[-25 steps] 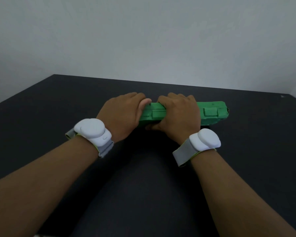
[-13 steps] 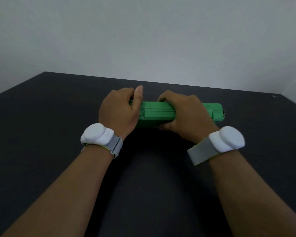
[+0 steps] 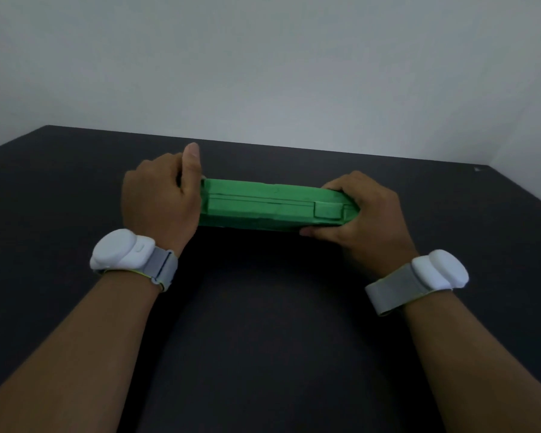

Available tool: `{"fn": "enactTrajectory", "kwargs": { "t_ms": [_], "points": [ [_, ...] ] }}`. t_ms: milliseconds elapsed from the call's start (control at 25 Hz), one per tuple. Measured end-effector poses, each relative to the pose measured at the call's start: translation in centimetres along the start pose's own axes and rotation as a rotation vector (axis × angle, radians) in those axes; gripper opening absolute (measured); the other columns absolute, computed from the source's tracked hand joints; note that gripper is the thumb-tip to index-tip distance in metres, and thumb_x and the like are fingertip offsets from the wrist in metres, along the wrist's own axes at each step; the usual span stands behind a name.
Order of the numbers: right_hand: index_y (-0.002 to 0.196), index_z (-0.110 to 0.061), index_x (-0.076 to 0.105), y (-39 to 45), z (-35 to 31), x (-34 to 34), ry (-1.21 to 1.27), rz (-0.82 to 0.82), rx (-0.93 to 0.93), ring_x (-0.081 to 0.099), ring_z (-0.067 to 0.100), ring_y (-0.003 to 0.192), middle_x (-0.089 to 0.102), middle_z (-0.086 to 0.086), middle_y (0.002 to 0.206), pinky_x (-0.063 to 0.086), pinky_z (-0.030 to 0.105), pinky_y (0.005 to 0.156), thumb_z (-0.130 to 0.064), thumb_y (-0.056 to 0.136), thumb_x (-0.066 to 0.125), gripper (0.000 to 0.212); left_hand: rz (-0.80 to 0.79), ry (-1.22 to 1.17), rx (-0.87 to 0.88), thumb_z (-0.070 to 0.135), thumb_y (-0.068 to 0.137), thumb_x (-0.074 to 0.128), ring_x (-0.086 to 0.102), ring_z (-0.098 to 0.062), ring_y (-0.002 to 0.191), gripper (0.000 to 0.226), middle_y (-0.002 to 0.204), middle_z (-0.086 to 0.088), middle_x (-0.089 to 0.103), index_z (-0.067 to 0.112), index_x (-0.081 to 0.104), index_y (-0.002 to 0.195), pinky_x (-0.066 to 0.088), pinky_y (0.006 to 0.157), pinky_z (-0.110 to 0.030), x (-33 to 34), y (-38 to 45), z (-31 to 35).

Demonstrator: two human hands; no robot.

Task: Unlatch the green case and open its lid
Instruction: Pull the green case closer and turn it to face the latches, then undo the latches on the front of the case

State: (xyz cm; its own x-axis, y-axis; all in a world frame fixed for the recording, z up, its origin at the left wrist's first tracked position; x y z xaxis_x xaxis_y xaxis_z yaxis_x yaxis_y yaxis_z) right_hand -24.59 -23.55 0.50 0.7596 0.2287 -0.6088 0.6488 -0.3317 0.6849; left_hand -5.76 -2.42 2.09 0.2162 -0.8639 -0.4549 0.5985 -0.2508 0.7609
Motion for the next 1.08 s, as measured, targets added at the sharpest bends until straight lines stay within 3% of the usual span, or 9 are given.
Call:
{"fn": "enactTrajectory", "kwargs": {
  "t_ms": [120,200,360,560,680,840,960,1080],
  "points": [
    [0.088,-0.019,0.07,0.3,-0.5,0.4,-0.007,0.015,-0.005,0.058,0.014,0.073,0.063,-0.001,0.083,0.048,0.032,0.067,-0.043,0.052,0.099,0.053,0.097,0.099,0.047,0.034,0.108,0.039,0.061,-0.034,0.083,0.049,0.076,-0.01,0.07,0.011,0.074,0.082,0.039,0.09,-0.046,-0.5,-0.7,0.9],
    [0.088,-0.016,0.07,0.4,-1.0,0.7,-0.014,0.011,-0.002,0.058,0.017,0.072,0.064,0.003,0.083,0.049,0.036,0.067,-0.041,0.052,0.099,0.052,0.114,0.011,0.184,0.032,0.105,0.051,0.062,-0.03,0.089,0.036,0.084,-0.007,0.071,0.01,0.073,0.088,0.04,0.092,-0.045,-0.5,-1.1,2.5],
    [0.087,-0.011,0.07,0.6,-1.2,0.7,-0.006,0.015,0.017,0.058,0.021,0.072,0.063,0.006,0.083,0.049,0.042,0.066,-0.037,0.055,0.098,0.05,-0.115,-0.377,0.484,0.021,0.092,0.075,0.07,-0.02,0.096,0.017,0.104,-0.005,0.075,0.008,0.078,0.102,0.055,0.084,-0.041,1.2,-3.3,7.3],
    [0.086,-0.007,0.069,0.4,-1.3,0.8,0.026,0.011,-0.002,0.058,0.026,0.071,0.06,0.009,0.082,0.05,0.047,0.063,-0.035,0.063,0.088,0.041,-0.272,-0.404,0.556,0.013,0.083,0.084,0.068,-0.021,0.115,0.028,0.121,-0.01,0.073,0.004,0.078,0.109,0.052,0.102,-0.045,3.3,-4.3,9.9],
    [0.086,-0.008,0.069,0.4,-1.3,0.5,0.026,0.013,-0.01,0.057,0.024,0.07,0.06,0.007,0.082,0.05,0.047,0.062,-0.041,0.063,0.085,0.043,-0.287,-0.282,0.598,0.02,0.081,0.086,0.073,-0.019,0.106,0.028,0.116,-0.005,0.076,0.009,0.08,0.106,0.059,0.09,-0.043,3.2,-3.3,10.5],
    [0.085,-0.009,0.068,0.4,-1.1,0.5,0.041,0.004,-0.022,0.056,0.022,0.069,0.059,0.007,0.08,0.048,0.045,0.062,-0.04,0.062,0.087,0.043,-0.356,-0.148,0.858,0.03,0.078,0.085,0.077,-0.024,0.085,0.026,0.1,-0.005,0.08,0.011,0.082,0.096,0.062,0.067,-0.042,3.1,-1.4,11.9],
    [0.084,-0.008,0.068,0.5,-0.7,0.6,0.043,0.004,0.005,0.055,0.022,0.068,0.06,0.007,0.079,0.047,0.046,0.061,-0.029,0.063,0.092,0.039,-0.357,-0.022,1.041,0.028,0.08,0.078,0.07,-0.033,0.066,0.026,0.083,-0.013,0.075,0.003,0.077,0.086,0.056,0.052,-0.043,4.1,-1.3,12.8],
    [0.084,-0.007,0.068,0.5,-0.6,0.7,0.043,0.009,0.009,0.055,0.024,0.068,0.06,0.009,0.079,0.047,0.047,0.061,-0.027,0.064,0.093,0.038,-0.288,0.021,1.139,0.019,0.081,0.075,0.06,-0.034,0.056,0.023,0.071,-0.018,0.066,-0.003,0.071,0.076,0.052,0.049,-0.042,4.5,-2.1,13.3]
  ]
}}
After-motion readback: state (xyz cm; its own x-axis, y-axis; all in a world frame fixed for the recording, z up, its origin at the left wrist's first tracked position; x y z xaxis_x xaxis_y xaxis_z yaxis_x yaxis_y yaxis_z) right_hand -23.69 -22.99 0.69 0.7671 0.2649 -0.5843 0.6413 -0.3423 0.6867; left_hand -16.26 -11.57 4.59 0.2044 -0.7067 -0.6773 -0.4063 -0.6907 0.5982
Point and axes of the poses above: each hand's wrist, its own y-axis towards the middle knuckle, its own x-axis out of the palm, z = x × y, the point moved 6 cm from there along y, towards the middle knuckle
